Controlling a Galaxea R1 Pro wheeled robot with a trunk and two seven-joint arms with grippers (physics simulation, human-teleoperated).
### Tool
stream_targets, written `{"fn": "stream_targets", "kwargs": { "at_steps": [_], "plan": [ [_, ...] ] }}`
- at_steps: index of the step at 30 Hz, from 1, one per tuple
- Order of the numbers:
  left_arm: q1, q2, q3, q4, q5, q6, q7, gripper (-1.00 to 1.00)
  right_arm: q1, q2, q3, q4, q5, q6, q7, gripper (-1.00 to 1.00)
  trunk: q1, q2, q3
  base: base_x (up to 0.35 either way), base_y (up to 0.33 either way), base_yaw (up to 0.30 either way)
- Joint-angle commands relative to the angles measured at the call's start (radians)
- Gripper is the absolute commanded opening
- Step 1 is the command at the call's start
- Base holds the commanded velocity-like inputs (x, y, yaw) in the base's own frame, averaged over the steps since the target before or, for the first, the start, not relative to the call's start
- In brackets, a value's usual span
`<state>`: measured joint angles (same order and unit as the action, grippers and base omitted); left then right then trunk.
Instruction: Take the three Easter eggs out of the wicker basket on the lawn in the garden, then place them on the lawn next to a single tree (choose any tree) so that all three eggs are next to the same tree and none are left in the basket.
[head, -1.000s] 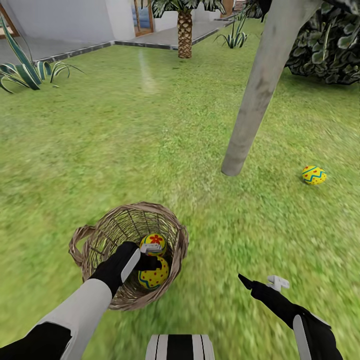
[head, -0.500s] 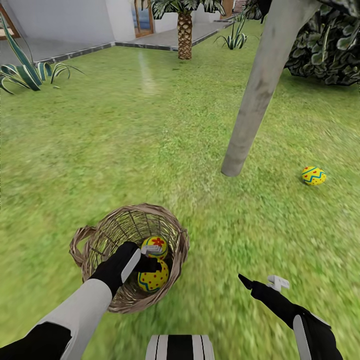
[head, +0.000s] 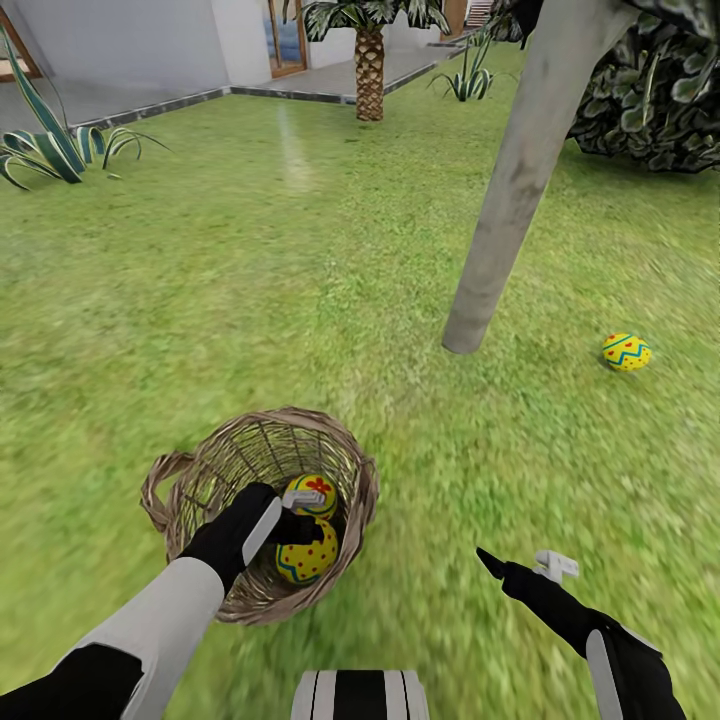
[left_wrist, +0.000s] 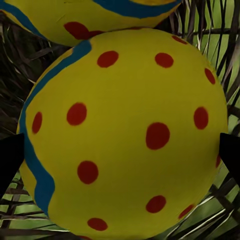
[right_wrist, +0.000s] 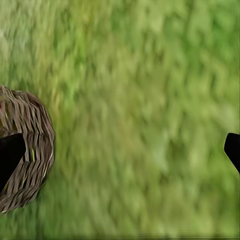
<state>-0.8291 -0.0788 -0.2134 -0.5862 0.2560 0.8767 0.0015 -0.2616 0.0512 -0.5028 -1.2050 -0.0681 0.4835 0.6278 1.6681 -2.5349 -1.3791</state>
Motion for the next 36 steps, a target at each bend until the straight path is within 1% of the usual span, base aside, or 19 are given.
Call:
{"fn": "stream_targets", "kwargs": {
  "at_steps": [1, 2, 4, 7, 8, 17, 36],
  "plan": [
    [-0.001, 0.001, -0.003, -0.001, 0.004, 0.003, 0.000, -1.00, -0.001, 0.001, -0.003, -0.001, -0.007, 0.009, 0.003, 1.00, 0.000, 0.000, -0.001, -0.016, 0.006, 0.000],
    [-0.001, 0.001, -0.002, -0.001, 0.005, 0.003, 0.001, -1.00, -0.001, 0.001, -0.003, -0.001, -0.007, 0.009, 0.003, 1.00, 0.000, 0.000, -0.001, -0.008, 0.003, 0.000],
    [-0.001, 0.001, -0.002, -0.001, 0.004, 0.002, 0.001, -1.00, -0.001, 0.001, -0.003, -0.001, -0.007, 0.009, 0.003, 1.00, -0.001, 0.000, 0.007, -0.004, 0.001, 0.000],
    [-0.001, 0.001, -0.001, -0.001, 0.005, 0.002, 0.000, -1.00, -0.001, 0.001, -0.003, -0.001, -0.007, 0.009, 0.003, 1.00, -0.001, 0.000, 0.007, 0.000, 0.000, 0.000],
    [-0.001, 0.001, -0.001, 0.000, 0.005, 0.002, 0.001, -1.00, -0.001, 0.001, -0.003, -0.001, -0.007, 0.009, 0.003, 1.00, -0.002, 0.000, 0.011, 0.000, 0.000, 0.000],
    [-0.001, 0.001, -0.001, 0.000, 0.003, 0.003, 0.000, -1.00, -0.001, 0.001, -0.003, -0.001, -0.007, 0.009, 0.003, 1.00, -0.002, 0.000, 0.011, -0.047, 0.020, 0.000],
    [-0.001, 0.001, -0.001, 0.000, 0.002, 0.004, 0.005, -1.00, -0.001, 0.001, -0.003, -0.001, -0.007, 0.009, 0.003, 1.00, -0.010, 0.005, 0.084, -0.001, 0.000, 0.000]
  ]
}}
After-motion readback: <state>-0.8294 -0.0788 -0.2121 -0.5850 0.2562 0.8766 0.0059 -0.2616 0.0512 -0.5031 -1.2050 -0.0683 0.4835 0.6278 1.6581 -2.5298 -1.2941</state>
